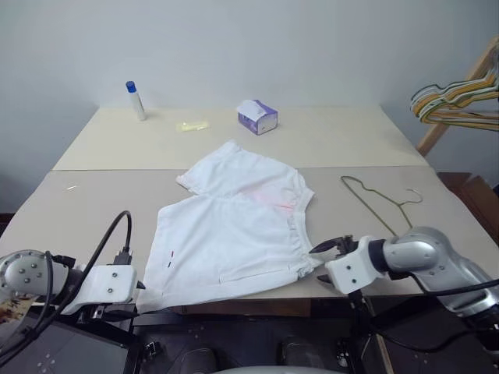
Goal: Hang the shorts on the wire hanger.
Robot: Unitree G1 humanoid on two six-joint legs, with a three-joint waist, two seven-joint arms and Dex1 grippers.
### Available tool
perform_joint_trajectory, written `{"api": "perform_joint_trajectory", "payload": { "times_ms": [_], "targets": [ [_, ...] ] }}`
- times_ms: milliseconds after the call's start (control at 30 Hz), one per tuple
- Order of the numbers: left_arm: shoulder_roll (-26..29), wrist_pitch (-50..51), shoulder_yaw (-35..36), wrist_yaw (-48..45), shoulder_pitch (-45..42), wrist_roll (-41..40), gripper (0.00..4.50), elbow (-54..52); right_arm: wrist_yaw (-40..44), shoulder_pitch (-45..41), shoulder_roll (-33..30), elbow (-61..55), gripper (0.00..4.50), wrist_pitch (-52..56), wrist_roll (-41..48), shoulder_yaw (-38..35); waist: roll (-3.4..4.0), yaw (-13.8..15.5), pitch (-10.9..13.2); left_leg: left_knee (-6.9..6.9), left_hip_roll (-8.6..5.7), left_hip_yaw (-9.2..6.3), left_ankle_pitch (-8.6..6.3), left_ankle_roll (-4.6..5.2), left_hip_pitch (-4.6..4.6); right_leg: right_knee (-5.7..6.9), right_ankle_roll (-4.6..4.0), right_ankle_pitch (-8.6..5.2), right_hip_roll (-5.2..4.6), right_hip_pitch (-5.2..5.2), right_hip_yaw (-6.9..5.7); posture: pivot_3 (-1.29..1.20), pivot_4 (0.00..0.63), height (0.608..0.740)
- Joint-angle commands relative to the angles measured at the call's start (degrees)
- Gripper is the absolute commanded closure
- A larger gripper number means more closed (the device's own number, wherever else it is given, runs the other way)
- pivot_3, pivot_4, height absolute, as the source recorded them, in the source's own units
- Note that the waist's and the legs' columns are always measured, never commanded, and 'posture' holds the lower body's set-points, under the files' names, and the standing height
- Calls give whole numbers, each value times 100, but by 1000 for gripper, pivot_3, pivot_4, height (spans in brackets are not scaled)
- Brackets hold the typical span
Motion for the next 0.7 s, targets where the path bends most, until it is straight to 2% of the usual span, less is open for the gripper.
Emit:
{"api": "perform_joint_trajectory", "payload": {
  "times_ms": [33,100,200,300,367,533,700],
  "targets": [
    [132,268,629,-341,-239,-529,623,3,292,48,-266,-227,8,603,934,-805,-1,22,1,0,0,0,0,0,1,0,0,0,0,1,0,5,0,740],
    [-5,457,748,-327,-505,-880,18,24,212,23,-251,-142,0,1075,1231,-1151,-1,56,1,1,0,0,0,0,3,1,2,-2,0,2,0,5,0,740],
    [-432,722,545,269,-1245,-1149,18,-20,-47,-295,-142,218,0,2181,1482,-1485,2,76,-1,2,0,0,0,0,7,1,5,-4,0,6,0,3,0,740],
    [-1206,1194,114,1102,-2251,-1487,18,-189,-693,-804,180,1039,0,3110,1411,-1672,-2,87,-3,5,-1,-1,0,0,7,0,-13,10,3,13,1,-2,0,740],
    [-1580,1633,-67,1443,-2701,-1788,18,-351,-765,-1122,267,1531,0,3857,1411,-1564,-8,97,-5,10,-1,-4,0,0,2,0,-33,24,4,15,0,-6,0,740],
    [-2185,2338,-258,1823,-3407,-2696,18,-625,-1053,-1480,570,2564,0,4066,1519,-1738,-9,66,-7,14,-2,-8,-1,3,-12,-8,-30,27,7,11,0,-24,0,740],
    [-2141,2149,-594,1678,-3500,-2509,18,-588,-1107,-2244,774,4205,0,4185,1355,-1553,4,-109,-8,29,-3,-9,-1,4,-3,-5,-26,31,6,24,2,-32,0,740]
  ]
}}
